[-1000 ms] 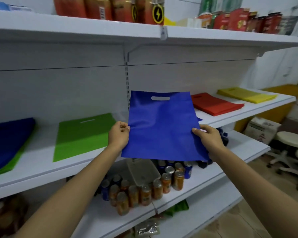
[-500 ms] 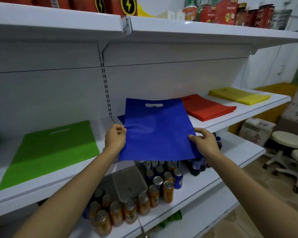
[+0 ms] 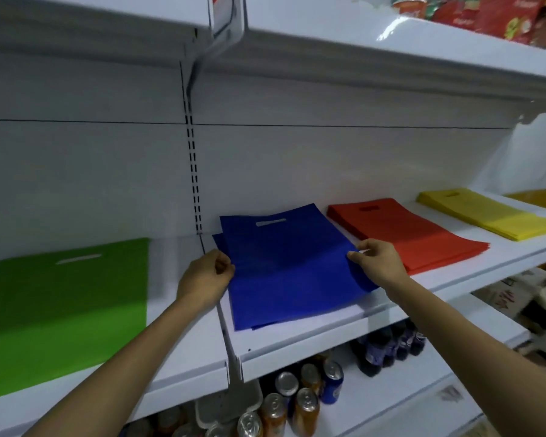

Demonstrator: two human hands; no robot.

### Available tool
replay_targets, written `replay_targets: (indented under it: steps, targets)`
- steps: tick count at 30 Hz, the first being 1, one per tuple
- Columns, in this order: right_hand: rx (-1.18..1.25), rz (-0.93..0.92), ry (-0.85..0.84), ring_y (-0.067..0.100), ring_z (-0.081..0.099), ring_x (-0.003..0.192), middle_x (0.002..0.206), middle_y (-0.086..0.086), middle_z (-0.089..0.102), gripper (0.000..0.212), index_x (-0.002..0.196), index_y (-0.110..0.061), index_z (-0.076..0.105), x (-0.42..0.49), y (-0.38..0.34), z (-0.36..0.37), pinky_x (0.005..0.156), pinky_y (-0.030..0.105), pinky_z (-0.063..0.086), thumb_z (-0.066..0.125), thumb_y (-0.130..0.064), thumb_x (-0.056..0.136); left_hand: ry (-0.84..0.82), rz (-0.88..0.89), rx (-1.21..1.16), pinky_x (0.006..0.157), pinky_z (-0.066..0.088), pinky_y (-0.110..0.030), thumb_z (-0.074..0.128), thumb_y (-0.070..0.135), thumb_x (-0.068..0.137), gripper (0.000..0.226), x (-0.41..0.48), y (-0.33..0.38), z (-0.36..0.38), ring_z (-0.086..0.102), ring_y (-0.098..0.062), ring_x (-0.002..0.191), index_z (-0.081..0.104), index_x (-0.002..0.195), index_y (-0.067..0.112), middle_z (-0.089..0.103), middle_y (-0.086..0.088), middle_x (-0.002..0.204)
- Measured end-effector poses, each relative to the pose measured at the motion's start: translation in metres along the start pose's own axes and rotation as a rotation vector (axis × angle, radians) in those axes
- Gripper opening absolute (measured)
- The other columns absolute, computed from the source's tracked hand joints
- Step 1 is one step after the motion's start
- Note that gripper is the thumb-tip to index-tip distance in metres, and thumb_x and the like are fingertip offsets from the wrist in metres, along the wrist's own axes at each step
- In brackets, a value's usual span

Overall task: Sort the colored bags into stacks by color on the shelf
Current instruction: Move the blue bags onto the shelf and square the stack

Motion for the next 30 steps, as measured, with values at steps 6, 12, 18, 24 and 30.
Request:
replay_targets:
  steps: [6, 12, 18, 24, 30]
  targets:
    - [-0.176, -0.109, -0.038, 0.022, 0.06, 0.087, 0.096, 0.006, 0.065, 0.026, 0.113, -0.008, 0.064, 0.031, 0.002, 0.013, 0.075, 0.032, 0.049, 0.063, -0.023, 0.091, 0.04, -0.045, 0.076, 0.058, 0.041, -0.024, 0.056, 0.025, 0.091, 0.004, 0.003, -0.002, 0.007, 0.056, -0.008, 0.073, 0.057, 0.087, 0.024, 0.063, 0.006, 0.082]
    - [-0.248, -0.207, -0.115, 0.019, 0.062, 0.081, 0.093, 0.005, 0.068, 0.03, 0.115, -0.011, 0.063, 0.037, 0.021, 0.02, 0.072, 0.035, 0.051, 0.066, -0.026, 0.089, 0.108, -0.046, 0.097, 0.055, 0.04, -0.023, 0.058, 0.021, 0.09, 0.006, -0.004, -0.003, 0.007, 0.056, -0.012, 0.07, 0.055, 0.085, 0.023, 0.064, 0.0, 0.08]
    - [-0.23, -0.296, -0.126, 0.016, 0.062, 0.081, 0.092, -0.001, 0.066, 0.027, 0.111, -0.014, 0.068, 0.043, 0.029, 0.025, 0.068, 0.032, 0.049, 0.069, -0.025, 0.086, 0.148, -0.031, 0.152, 0.054, 0.035, -0.019, 0.062, 0.02, 0.089, 0.006, -0.003, -0.005, 0.006, 0.058, -0.014, 0.075, 0.058, 0.085, 0.022, 0.063, 0.005, 0.079]
    - [-0.205, -0.315, -0.135, 0.018, 0.064, 0.083, 0.098, 0.003, 0.071, 0.023, 0.107, -0.012, 0.072, 0.047, 0.034, 0.029, 0.074, 0.037, 0.054, 0.068, -0.022, 0.086, 0.167, 0.074, 0.364, 0.078, 0.043, -0.026, 0.055, 0.035, 0.087, 0.038, -0.01, 0.001, 0.009, 0.059, -0.027, 0.102, 0.07, 0.112, 0.011, 0.068, -0.004, 0.113]
    - [-0.212, -0.3, -0.142, 0.019, 0.063, 0.084, 0.101, 0.005, 0.071, 0.024, 0.109, -0.011, 0.07, 0.049, 0.033, 0.03, 0.072, 0.029, 0.049, 0.066, -0.022, 0.089, 0.162, 0.105, 0.449, 0.072, 0.044, -0.026, 0.046, 0.035, 0.085, 0.039, -0.014, 0.015, 0.009, 0.062, -0.026, 0.092, 0.075, 0.099, 0.013, 0.072, -0.003, 0.105]
Point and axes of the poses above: each hand's wrist, its own x-axis towards the middle knuckle, its own z-axis out of the palm, y = z × x, the point moved 10 cm from there along x, towards the middle knuckle
